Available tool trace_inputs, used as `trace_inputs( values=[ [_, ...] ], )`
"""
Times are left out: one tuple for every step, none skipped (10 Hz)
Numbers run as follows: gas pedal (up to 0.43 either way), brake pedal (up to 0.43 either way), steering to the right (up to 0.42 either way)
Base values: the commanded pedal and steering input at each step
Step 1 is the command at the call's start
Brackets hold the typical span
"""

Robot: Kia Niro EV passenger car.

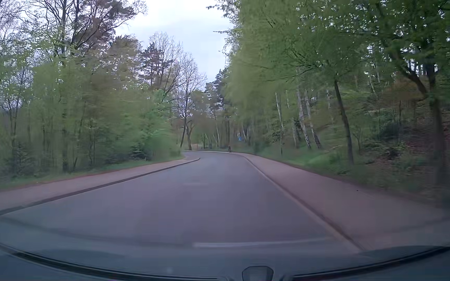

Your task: Follow the waypoints while adhering to traffic rules and regulations

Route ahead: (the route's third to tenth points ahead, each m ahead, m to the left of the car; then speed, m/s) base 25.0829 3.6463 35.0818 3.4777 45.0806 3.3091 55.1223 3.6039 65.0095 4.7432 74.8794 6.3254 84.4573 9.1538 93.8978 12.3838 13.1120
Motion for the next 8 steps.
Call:
trace_inputs(
  values=[
    [0.118, 0.000, -0.002],
    [0.110, 0.000, -0.002],
    [0.110, 0.000, -0.001],
    [0.110, 0.000, -0.001],
    [0.098, 0.000, -0.001],
    [0.098, 0.000, -0.001],
    [0.098, 0.000, -0.001],
    [0.087, 0.000, -0.001]
  ],
)
